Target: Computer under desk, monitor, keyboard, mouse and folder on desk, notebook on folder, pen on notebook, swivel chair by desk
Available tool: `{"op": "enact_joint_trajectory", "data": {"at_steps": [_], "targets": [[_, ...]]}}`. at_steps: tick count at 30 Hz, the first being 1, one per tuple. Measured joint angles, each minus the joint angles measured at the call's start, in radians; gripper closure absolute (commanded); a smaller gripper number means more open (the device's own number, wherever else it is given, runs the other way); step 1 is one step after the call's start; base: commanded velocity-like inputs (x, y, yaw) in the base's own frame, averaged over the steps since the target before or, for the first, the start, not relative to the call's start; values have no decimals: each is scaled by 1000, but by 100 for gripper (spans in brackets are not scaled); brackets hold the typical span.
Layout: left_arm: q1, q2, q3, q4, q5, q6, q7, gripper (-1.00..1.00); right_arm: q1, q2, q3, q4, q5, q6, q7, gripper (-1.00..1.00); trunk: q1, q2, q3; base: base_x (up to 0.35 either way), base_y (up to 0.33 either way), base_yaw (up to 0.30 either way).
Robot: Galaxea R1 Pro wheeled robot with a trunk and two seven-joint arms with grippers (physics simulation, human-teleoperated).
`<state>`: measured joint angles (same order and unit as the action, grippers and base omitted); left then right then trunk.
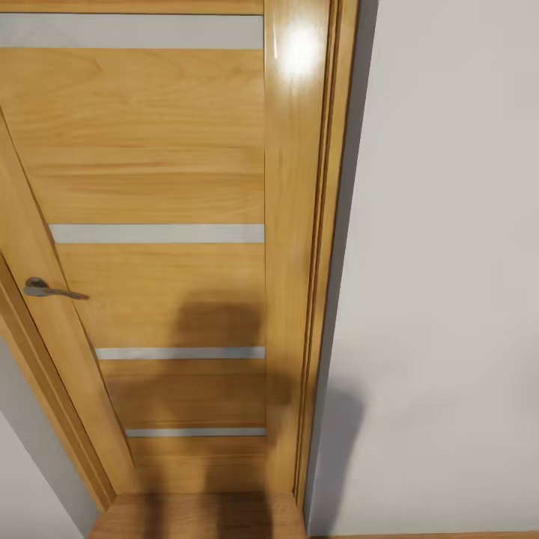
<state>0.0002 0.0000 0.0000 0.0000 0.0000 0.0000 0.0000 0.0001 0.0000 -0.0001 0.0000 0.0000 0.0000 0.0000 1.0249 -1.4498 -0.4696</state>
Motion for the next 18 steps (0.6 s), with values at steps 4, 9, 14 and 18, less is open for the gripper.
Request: {"op": "enact_joint_trajectory", "data": {"at_steps": [4,9,14,18], "targets": [[-3,-17,-1,-16,-3,6,-12,-100,-4,17,0,-15,-3,9,5,-100,0,0,1,0,0,0],[-2,-38,-1,-21,-3,3,-12,-100,-4,25,-1,-15,-4,7,3,-100,-11,21,10,0,0,0],[-2,-41,0,-23,-4,3,-11,-100,-4,31,0,-14,-4,-10,2,-100,-30,56,25,0,0,0],[-2,-39,0,-24,-3,4,-11,-100,-4,32,-1,-6,-5,-31,1,-100,-46,84,38,0,0,0]]}}
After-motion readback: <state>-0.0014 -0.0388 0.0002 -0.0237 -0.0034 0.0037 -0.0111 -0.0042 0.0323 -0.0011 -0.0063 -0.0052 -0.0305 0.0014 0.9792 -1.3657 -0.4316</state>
